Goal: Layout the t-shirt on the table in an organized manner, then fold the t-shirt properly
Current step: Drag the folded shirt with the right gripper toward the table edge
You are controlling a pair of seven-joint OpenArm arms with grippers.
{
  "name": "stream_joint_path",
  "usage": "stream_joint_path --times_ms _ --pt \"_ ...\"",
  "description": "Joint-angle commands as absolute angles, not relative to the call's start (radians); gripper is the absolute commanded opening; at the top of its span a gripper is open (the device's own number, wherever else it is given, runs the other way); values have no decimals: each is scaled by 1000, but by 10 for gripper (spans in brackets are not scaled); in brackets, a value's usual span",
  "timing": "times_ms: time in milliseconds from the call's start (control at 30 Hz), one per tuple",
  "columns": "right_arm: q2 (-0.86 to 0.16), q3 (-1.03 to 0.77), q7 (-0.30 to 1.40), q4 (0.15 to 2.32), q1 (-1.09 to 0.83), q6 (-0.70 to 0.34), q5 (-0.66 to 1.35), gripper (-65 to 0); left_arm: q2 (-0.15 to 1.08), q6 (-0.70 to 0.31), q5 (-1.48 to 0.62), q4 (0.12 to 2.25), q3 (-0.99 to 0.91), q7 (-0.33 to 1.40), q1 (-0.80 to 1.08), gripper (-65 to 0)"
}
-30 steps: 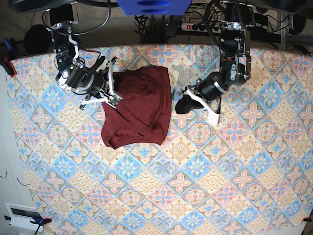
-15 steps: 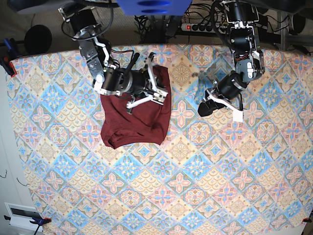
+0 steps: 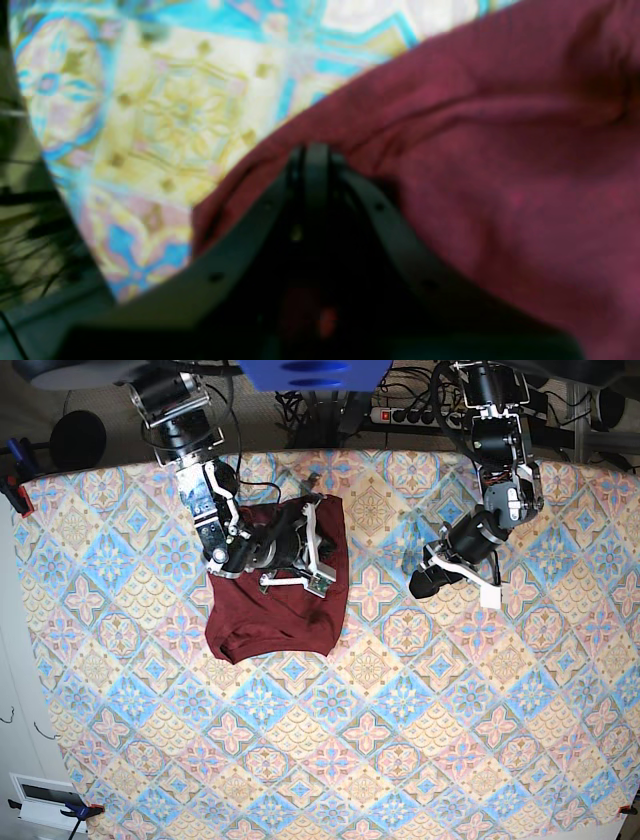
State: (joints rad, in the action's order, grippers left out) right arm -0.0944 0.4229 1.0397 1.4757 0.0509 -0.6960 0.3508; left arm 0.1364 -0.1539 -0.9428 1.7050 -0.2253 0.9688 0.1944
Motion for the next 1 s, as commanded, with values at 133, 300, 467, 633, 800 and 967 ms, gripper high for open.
stream_joint_path --times_ms 133,300,467,633,800,967 --pt "-101 315 1063 1394 61 -698 332 -650 142 -165 -958 1722 -228 957 180 -650" --pt "-101 234 1061 1349 54 -698 332 -650 142 -165 -958 1721 -228 957 180 -650" --pt "-101 222 1026 1339 59 -698 329 -650 140 -165 -958 1672 -228 957 159 -650" --pt "-101 111 1023 1337 59 -698 202 -650 140 -165 -958 1664 -228 957 157 -650" --pt "-134 73 1023 1337 81 -698 165 -650 140 -165 -958 1664 -223 957 153 -650" --pt "-193 73 1020 1337 128 -698 165 -650 140 -165 -958 1662 -222 957 153 -650"
